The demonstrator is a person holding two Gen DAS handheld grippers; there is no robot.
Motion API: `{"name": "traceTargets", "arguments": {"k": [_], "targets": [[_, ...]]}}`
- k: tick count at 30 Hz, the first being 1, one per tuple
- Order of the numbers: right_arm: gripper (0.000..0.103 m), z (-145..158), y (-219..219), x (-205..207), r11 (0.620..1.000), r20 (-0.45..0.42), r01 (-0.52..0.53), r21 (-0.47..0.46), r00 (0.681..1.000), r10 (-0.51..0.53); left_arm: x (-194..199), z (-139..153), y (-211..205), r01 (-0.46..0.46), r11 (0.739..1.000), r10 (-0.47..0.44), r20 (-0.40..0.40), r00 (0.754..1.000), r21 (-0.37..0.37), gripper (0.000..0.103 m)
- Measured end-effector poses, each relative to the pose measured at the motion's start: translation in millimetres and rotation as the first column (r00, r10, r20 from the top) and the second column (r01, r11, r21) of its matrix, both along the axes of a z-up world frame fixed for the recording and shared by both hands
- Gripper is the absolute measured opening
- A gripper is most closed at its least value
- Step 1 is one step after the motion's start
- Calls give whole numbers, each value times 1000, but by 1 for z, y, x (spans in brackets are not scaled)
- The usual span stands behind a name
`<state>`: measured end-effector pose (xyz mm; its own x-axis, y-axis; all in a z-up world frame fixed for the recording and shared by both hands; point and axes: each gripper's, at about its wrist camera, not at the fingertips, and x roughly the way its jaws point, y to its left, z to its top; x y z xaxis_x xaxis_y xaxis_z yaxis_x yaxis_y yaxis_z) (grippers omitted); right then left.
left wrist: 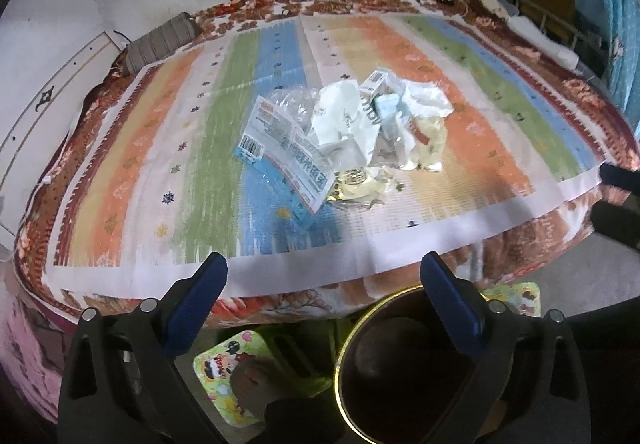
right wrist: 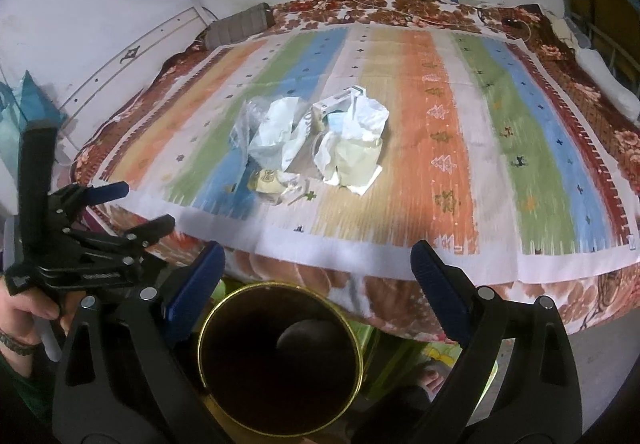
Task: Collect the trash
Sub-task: 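Grasp the blue-white mask package with left tool while right tool grasps white tissue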
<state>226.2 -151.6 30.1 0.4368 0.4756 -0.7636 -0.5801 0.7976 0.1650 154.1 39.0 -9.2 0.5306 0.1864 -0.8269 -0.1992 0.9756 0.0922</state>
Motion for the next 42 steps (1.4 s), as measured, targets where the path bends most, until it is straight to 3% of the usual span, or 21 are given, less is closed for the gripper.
{"name": "traceTargets", "arguments": {"k": [10, 22, 30, 32, 35, 42], "targets": [[94, -2, 20, 34, 999, 5, 10, -37, 1000, -10, 38, -24, 15, -10, 1000, 9, -92, 996, -12, 96], [94, -9, 36, 86, 999, -26, 40, -17, 999, -40, 65, -42, 25, -9, 1000, 5, -138, 990, -29, 96], [85, -30, 43, 123, 995, -69, 81, -52, 994, -85, 81, -52, 42, -46, 996, 32, -159, 987, -83, 95], [75, -34, 44, 131, 993, -67, 107, -53, 992, -110, 86, -55, 43, -39, 997, 27, -159, 987, -72, 95], [73, -40, 47, 144, 991, -85, 123, -51, 988, -127, 93, -61, 42, -29, 999, 23, -168, 985, -34, 91], [62, -58, 61, 165, 991, -121, 114, -71, 985, -122, 106, -70, 46, -38, 997, 26, -187, 982, -62, 83]]}}
